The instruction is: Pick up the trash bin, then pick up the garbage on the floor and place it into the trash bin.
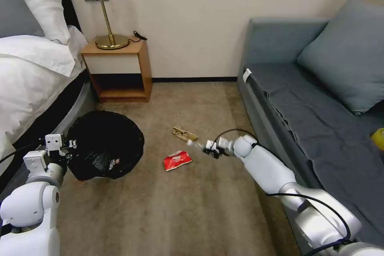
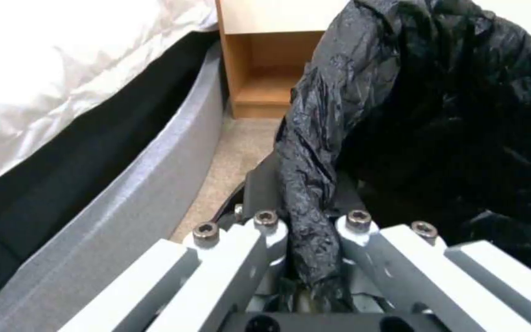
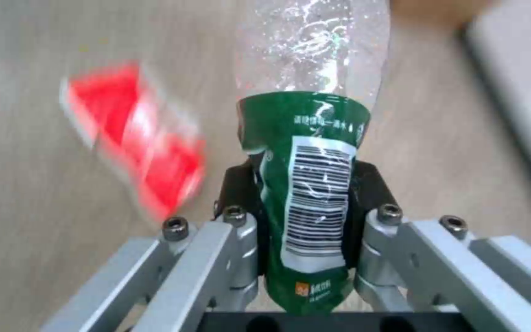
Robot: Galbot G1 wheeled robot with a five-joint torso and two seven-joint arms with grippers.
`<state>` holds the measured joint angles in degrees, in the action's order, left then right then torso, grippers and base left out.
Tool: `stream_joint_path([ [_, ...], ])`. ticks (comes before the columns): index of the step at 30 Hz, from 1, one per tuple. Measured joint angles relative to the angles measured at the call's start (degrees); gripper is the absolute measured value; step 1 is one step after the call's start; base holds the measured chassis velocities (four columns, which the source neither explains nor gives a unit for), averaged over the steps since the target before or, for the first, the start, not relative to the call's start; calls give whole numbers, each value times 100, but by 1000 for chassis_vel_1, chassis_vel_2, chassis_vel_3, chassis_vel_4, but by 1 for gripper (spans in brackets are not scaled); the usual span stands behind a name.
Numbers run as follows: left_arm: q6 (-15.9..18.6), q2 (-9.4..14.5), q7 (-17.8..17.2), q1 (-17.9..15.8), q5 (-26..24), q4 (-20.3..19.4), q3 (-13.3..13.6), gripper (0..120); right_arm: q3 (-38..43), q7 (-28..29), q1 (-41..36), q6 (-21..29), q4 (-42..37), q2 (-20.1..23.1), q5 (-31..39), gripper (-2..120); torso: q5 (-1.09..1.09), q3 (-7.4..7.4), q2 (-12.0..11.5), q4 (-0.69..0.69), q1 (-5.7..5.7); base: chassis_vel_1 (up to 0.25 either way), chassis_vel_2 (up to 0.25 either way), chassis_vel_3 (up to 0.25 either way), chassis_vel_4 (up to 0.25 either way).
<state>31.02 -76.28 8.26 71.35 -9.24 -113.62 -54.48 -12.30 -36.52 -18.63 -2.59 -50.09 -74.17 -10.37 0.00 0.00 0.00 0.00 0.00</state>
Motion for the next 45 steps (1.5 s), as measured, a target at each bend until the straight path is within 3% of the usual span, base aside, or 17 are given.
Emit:
stream_joint_path([
  [8,-9,-27,-1,13,50,23,22,4,-130,-35,118,12,-701,141,526,19,-1,0,0,1,0,0,0,0,0],
  [19,-16,-59,6,-2,112,14,97,3,-772,166,291,788,-2568,97,2425,19,-1,0,0,0,0,0,0,0,0],
  [36,-15,-131,17,-20,117,44,134,3,-1913,927,173,890,-2827,-554,3413,19,-1,0,0,0,0,0,0,0,0],
  [38,-3,-144,16,-20,98,20,124,3,-2092,1362,134,887,-2674,-688,3330,19,-1,0,0,0,0,0,0,0,0],
  [40,14,-145,20,-13,80,-24,111,3,-2128,1532,99,870,-2579,-751,3295,21,-1,0,0,0,0,0,0,0,0],
  [45,51,-124,35,-12,13,-76,54,3,-2200,1780,34,821,-2541,-797,3204,40,-1,0,0,0,0,0,0,0,0],
])
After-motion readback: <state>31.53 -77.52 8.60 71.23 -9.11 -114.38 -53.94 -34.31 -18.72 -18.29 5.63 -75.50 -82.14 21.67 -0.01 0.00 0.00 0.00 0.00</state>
